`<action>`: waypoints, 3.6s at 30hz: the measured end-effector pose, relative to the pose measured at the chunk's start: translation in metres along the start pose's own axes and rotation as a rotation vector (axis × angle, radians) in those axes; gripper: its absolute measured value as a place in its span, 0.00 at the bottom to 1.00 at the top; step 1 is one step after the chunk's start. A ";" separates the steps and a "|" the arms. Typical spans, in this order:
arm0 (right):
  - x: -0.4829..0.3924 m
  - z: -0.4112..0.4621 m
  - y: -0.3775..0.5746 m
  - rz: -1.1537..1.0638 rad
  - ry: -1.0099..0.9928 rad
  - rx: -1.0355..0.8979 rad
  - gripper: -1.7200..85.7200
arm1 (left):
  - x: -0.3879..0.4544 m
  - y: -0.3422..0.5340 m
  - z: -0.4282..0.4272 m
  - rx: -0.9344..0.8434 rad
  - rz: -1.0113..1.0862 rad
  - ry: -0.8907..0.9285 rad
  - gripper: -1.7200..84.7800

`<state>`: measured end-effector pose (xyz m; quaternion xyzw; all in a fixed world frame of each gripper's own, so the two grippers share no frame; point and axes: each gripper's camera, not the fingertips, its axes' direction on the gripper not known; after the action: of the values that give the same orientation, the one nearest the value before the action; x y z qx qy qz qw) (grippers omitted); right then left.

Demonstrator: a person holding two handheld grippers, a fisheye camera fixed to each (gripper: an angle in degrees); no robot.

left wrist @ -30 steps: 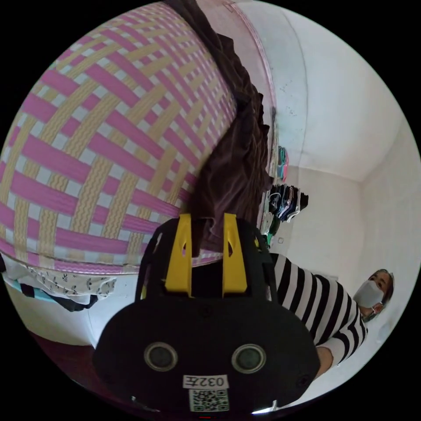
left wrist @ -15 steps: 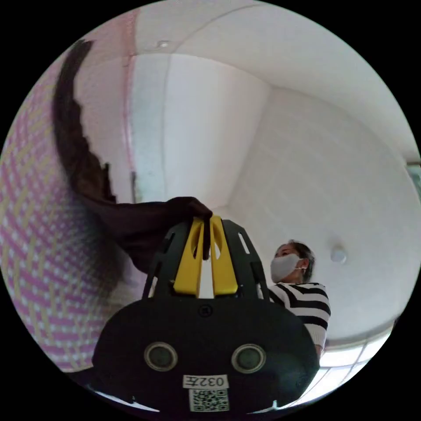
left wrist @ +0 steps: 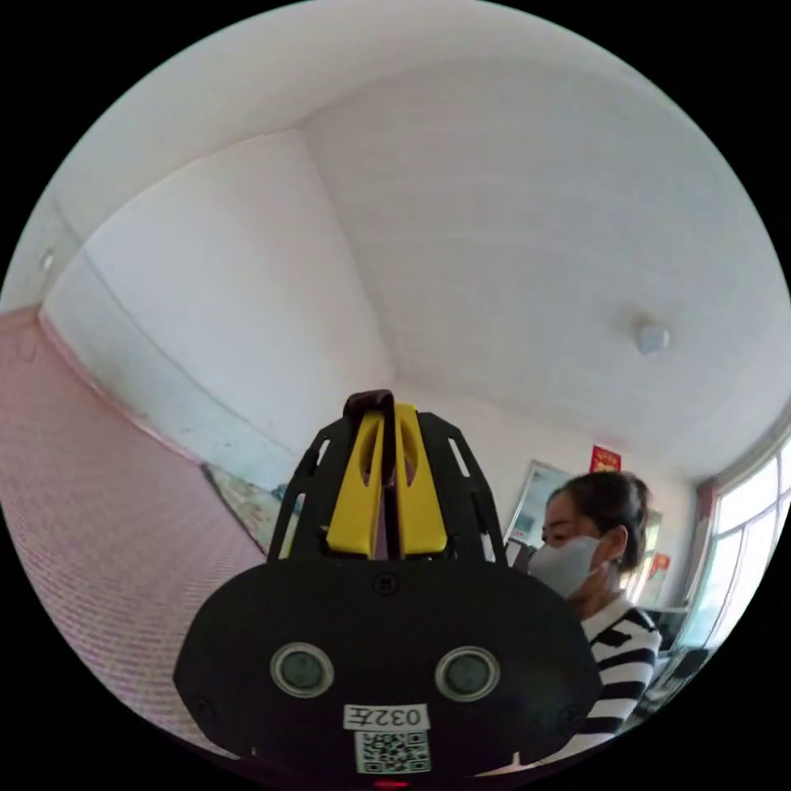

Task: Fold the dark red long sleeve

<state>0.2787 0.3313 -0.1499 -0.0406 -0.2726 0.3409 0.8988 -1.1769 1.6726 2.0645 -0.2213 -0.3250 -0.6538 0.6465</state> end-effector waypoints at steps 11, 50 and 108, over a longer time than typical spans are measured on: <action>0.119 0.117 -0.030 0.088 0.178 -0.122 0.01 | -0.175 -0.044 0.086 0.108 -0.244 0.011 0.01; 0.288 0.135 0.461 1.057 0.490 -0.491 0.02 | -0.378 0.289 -0.133 -0.498 -0.952 -0.712 0.02; 0.327 0.424 0.429 0.449 1.018 -1.028 0.01 | -0.505 0.274 0.095 -1.028 -0.512 -1.150 0.01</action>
<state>0.0080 0.8186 0.2495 -0.6615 0.0663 0.2848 0.6906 -0.8849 2.1075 1.8093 -0.7108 -0.3059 -0.6329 0.0264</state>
